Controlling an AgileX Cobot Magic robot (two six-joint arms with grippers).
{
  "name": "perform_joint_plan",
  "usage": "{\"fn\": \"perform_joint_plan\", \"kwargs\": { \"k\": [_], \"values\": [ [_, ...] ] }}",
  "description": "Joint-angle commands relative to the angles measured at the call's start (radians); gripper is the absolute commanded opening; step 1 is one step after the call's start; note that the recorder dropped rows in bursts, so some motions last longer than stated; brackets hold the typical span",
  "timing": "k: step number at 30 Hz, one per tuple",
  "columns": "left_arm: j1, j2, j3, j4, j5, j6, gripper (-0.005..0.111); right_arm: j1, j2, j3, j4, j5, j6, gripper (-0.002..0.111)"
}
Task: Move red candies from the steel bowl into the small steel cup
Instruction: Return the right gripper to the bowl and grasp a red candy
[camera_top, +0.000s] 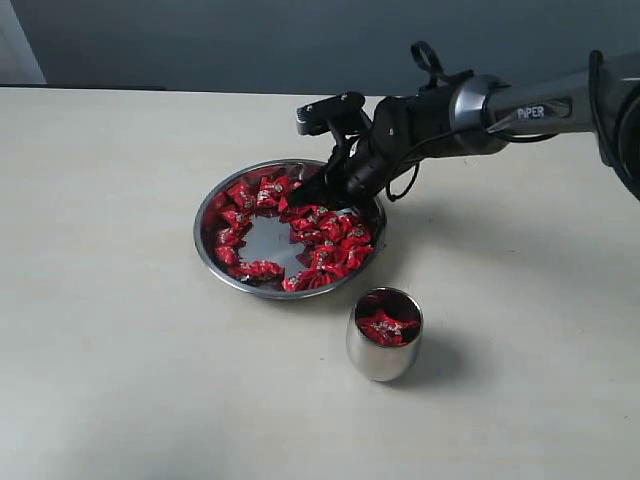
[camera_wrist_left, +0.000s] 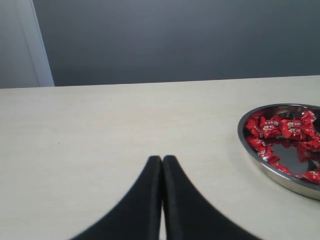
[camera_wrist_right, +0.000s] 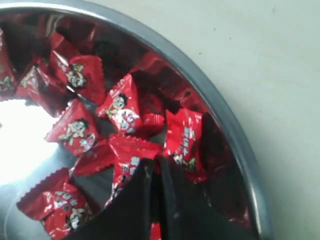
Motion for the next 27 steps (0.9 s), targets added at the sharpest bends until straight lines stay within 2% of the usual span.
{"fn": "perform_joint_plan", "kwargs": {
  "k": [1,14,16,17,18,19,20,27],
  "values": [
    [-0.006,-0.005,0.002,-0.003,-0.004,-0.002,0.000,-0.007,-0.006,-0.037,-0.010,0.043,-0.003,-0.001],
    [-0.006,-0.005,0.002,-0.003,-0.004,-0.002,0.000,-0.007,-0.090,-0.037,0.019,0.149,-0.008,-0.001],
    [-0.006,-0.005,0.002,-0.003,-0.004,-0.002,0.000,-0.007,-0.072,-0.037,0.042,0.186,-0.049,0.008],
    [-0.006,-0.005,0.002,-0.003,-0.004,-0.002,0.000,-0.007,-0.064,-0.037,0.140,0.234,-0.165,0.021],
    [-0.006,-0.005,0.002,-0.003,-0.004,-0.002,0.000,-0.007,-0.059,-0.037,0.188,0.250,-0.218,0.027],
    [-0.006,-0.005,0.002,-0.003,-0.004,-0.002,0.000,-0.007,-0.054,-0.037,0.279,0.278,-0.313,0.040],
    [-0.006,-0.005,0.002,-0.003,-0.004,-0.002,0.000,-0.007,-0.050,-0.037,0.296,0.277,-0.331,0.044],
    [-0.006,-0.005,0.002,-0.003,-0.004,-0.002,0.000,0.010,-0.048,-0.037,0.279,0.319,-0.327,0.043]
  ]
}}
